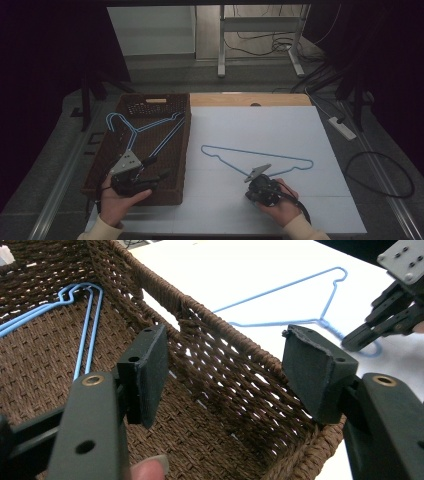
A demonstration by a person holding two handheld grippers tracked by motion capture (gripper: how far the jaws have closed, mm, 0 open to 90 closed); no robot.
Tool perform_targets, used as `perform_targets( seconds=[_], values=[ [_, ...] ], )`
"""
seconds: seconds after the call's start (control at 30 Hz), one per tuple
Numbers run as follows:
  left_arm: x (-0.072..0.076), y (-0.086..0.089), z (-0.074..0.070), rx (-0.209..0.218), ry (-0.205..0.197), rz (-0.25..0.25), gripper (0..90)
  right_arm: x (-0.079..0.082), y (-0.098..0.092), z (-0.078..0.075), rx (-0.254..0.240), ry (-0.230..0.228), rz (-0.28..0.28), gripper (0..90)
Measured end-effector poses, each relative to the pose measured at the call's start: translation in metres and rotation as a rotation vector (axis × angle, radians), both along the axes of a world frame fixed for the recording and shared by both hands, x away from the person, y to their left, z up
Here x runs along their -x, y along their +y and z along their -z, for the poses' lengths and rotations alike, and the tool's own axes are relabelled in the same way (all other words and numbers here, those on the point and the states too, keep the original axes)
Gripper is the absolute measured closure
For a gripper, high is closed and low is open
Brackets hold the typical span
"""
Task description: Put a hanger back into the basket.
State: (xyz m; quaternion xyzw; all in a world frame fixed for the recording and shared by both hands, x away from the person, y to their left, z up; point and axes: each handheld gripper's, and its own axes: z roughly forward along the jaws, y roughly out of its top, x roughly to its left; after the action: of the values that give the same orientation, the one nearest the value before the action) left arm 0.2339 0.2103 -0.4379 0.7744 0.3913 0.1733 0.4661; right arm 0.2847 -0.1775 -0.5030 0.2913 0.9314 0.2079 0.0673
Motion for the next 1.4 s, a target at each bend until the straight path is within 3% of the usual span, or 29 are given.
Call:
perform_targets(
  seconds=[0.27,0.43,0.5,0.53,0.6,0.63,0.7,0.77,0.8,1.0,1.2,1.4],
  values=[
    [0.0,-0.001,0.0,-0.001,0.001,0.0,35.7,-0.001,-0.058,-0.005,0.053,-0.005,0.092,90.0],
    [0.0,-0.002,0.0,-0.003,0.001,0.001,35.7,-0.007,-0.072,-0.007,0.061,-0.006,0.129,90.0],
    [0.0,-0.003,0.0,-0.004,0.002,0.001,35.7,-0.012,-0.063,-0.011,0.023,-0.02,0.128,90.0],
    [0.0,-0.003,0.0,-0.004,0.001,0.001,35.7,-0.018,-0.051,-0.016,-0.02,-0.032,0.123,90.0],
    [0.0,-0.002,0.0,-0.004,0.001,0.001,35.7,-0.022,-0.045,-0.018,-0.038,-0.038,0.124,90.0],
    [0.0,-0.002,0.0,-0.004,-0.001,0.001,35.7,-0.035,-0.026,-0.021,-0.073,-0.048,0.127,90.0],
    [0.0,-0.001,-0.001,-0.001,-0.003,0.0,35.7,-0.04,-0.02,-0.021,-0.08,-0.049,0.129,90.0],
    [0.0,0.001,-0.001,0.002,-0.003,-0.003,35.7,-0.063,0.004,-0.017,-0.095,-0.048,0.148,90.0],
    [0.0,0.001,-0.001,0.002,-0.003,-0.004,35.7,-0.063,0.004,-0.017,-0.095,-0.048,0.148,90.0],
    [0.0,0.003,-0.002,0.004,-0.007,-0.007,35.7,-0.097,0.024,0.003,-0.093,-0.043,0.22,90.0],
    [0.001,0.004,-0.003,0.004,-0.009,-0.01,35.8,-0.102,0.03,0.006,-0.105,-0.025,0.213,90.0],
    [0.001,0.004,-0.004,0.004,-0.013,-0.011,35.7,-0.087,0.036,0.006,-0.101,-0.008,0.149,90.0]
  ],
)
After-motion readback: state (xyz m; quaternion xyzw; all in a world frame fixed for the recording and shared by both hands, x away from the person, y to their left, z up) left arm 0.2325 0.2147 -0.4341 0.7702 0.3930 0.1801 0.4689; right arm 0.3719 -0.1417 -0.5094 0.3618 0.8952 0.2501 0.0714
